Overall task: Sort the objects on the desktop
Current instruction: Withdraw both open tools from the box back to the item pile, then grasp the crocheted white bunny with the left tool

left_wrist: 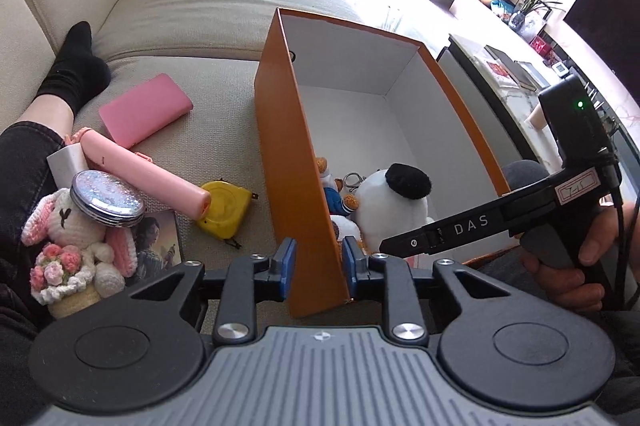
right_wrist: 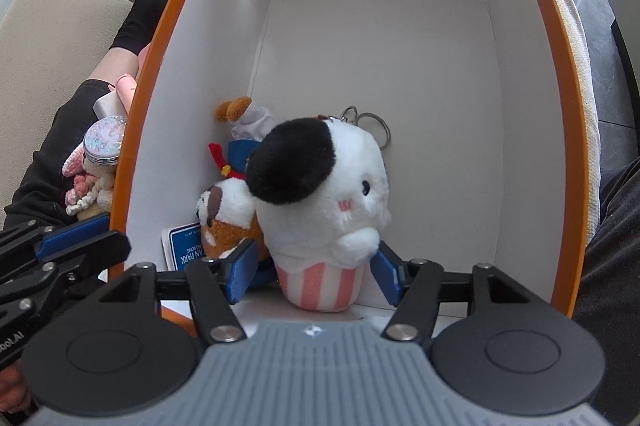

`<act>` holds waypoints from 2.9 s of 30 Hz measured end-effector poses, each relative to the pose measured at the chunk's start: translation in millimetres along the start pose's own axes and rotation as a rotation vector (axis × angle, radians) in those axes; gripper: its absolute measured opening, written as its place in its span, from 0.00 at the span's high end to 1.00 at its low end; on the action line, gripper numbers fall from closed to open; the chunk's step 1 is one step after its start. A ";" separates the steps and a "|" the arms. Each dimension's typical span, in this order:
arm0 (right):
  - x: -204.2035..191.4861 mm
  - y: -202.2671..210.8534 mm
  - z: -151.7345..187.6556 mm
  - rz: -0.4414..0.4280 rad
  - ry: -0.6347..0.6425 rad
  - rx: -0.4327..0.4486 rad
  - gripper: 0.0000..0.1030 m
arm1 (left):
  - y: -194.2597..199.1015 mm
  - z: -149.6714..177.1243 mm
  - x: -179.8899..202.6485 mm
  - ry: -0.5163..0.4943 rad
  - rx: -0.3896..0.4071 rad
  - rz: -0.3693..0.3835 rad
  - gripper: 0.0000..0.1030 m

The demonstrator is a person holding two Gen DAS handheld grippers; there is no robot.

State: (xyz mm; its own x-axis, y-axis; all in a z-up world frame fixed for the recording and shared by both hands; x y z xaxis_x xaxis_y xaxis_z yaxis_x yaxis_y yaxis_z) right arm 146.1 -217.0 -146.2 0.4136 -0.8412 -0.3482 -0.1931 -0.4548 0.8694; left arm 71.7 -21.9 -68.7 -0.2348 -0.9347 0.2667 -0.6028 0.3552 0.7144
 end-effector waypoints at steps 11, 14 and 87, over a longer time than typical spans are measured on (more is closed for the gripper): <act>-42.3 67.8 -12.6 0.036 0.220 0.227 0.39 | 59.0 -5.7 -62.0 0.024 0.078 -0.212 0.69; -71.3 76.3 -21.2 -0.021 0.319 0.294 0.46 | 60.1 -5.1 -78.2 -0.008 0.054 -0.281 0.59; -214.0 -81.9 14.9 -0.272 0.663 -0.126 0.72 | 72.2 16.5 -139.1 0.111 0.046 -0.212 0.56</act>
State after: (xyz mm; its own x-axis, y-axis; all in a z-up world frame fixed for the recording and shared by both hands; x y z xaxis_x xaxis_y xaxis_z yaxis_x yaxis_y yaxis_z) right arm 60.2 -4.1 -148.1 0.8922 -0.3314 -0.3070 0.0805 -0.5520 0.8300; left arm 48.3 133.9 -64.9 -0.0155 -0.9826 0.1853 -0.6642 0.1486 0.7327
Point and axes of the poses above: each gripper's, at about its wrist camera, not at the fingertips, and y roughly against the way its jaws point, x to its right, z to its underside, the point moved 4 cm from there along -y, roughly the way its jaws point, and after that the axes turned 8 degrees about x, right-handed, at the moved point
